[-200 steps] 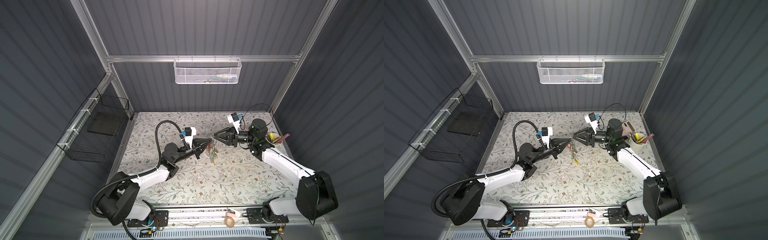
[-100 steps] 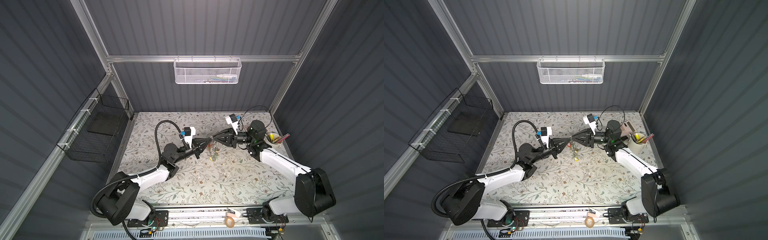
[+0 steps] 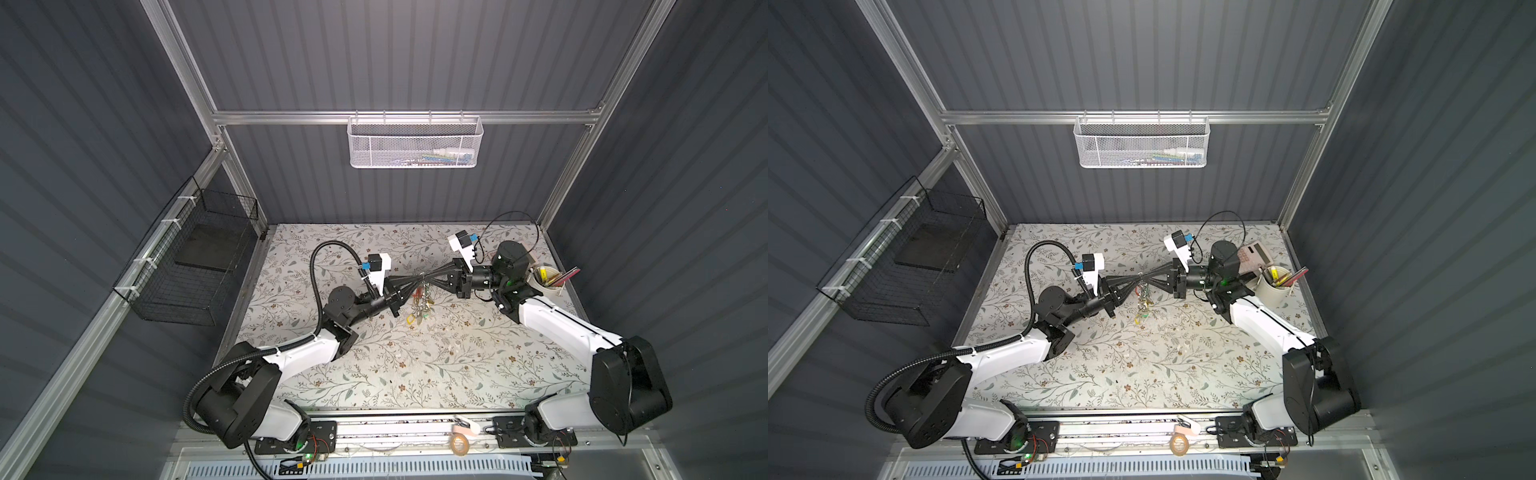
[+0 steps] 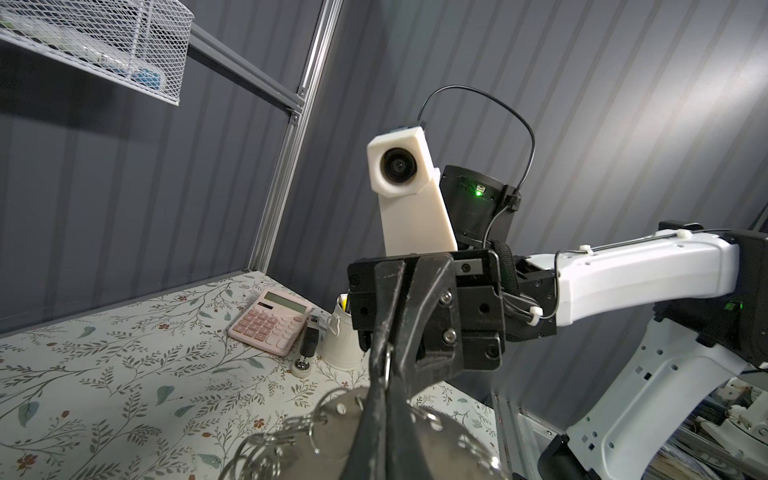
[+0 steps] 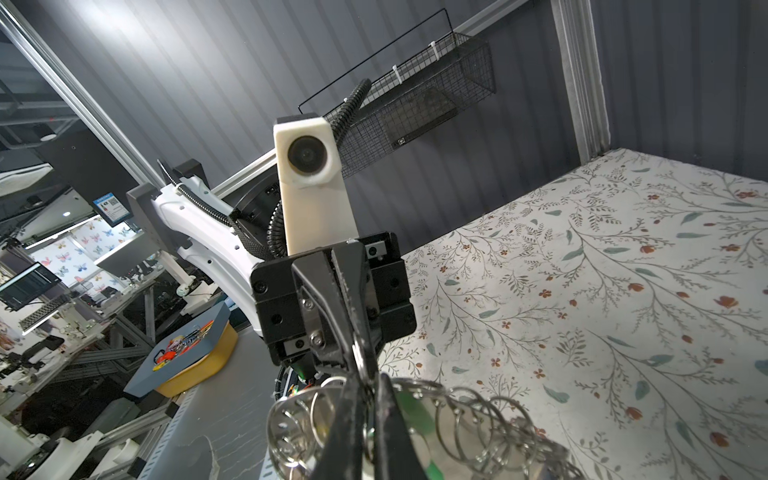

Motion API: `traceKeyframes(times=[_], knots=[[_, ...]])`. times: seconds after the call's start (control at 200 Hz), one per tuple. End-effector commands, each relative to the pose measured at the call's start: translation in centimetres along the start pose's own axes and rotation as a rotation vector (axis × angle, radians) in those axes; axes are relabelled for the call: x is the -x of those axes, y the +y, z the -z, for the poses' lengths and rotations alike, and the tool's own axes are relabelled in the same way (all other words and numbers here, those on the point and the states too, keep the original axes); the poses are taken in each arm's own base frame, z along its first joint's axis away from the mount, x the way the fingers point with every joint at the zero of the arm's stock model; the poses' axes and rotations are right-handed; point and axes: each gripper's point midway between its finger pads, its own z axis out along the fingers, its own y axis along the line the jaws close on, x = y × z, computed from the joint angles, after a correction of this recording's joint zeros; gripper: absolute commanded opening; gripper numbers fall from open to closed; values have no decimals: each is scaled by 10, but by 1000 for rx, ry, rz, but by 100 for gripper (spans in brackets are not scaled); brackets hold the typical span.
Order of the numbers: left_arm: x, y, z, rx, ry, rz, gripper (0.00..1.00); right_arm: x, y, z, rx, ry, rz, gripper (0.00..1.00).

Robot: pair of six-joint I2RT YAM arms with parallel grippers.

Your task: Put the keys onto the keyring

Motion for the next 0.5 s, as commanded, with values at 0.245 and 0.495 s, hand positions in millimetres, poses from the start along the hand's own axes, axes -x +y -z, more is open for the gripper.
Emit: traceKeyframes(times=[0.245,0.495], knots=[[3,-12,-1,-46,-4,-19,0,-1,4,-4,-15,2,7,0],[-10,-8,-4,-44,59,10,5,-4,1,-3,-46,16,16,0]])
